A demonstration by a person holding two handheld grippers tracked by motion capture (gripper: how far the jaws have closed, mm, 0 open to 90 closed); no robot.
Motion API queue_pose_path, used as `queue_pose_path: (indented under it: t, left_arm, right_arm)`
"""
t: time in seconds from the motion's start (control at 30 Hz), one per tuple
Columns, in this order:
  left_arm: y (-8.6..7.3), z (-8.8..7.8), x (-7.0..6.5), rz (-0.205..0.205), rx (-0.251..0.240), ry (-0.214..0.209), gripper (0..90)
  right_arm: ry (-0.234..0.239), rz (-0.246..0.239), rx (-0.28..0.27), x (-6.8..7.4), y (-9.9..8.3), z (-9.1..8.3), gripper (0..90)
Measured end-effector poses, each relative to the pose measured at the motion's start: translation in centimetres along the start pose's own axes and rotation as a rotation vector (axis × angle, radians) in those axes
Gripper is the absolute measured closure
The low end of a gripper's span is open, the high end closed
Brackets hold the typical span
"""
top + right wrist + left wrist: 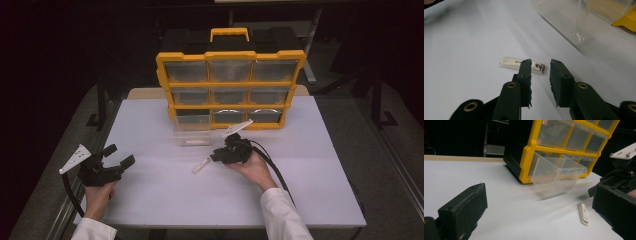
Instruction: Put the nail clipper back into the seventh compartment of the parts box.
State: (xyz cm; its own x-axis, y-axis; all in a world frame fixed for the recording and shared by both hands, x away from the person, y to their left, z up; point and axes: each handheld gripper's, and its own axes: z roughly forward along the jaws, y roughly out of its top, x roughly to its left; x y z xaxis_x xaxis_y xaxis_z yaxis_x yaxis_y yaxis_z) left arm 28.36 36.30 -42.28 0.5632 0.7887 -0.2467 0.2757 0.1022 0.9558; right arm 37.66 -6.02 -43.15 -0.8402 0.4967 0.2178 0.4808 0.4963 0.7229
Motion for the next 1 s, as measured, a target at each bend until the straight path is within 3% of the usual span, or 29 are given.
queue_pose_path:
  t: [0.4, 0.77, 1.0]
  left_arm:
    - [0.0, -0.1, 0.1, 0.000, -0.003, -0.003, 0.0]
    - [0.0, -0.1, 0.2, -0.001, -0.001, -0.007, 0.0]
    - [-0.1, -0.2, 0.3, -0.005, -0.002, -0.005, 0.0]
  right_arm:
    - [-0.034, -0.048, 0.009, -0.3, 0.6, 1.6, 88.0]
    - [-0.051, -0.050, 0.026, -0.7, 0.9, 3.1, 89.0]
    - [-0.037, -0.040, 0.041, -1.3, 0.8, 3.8, 89.0]
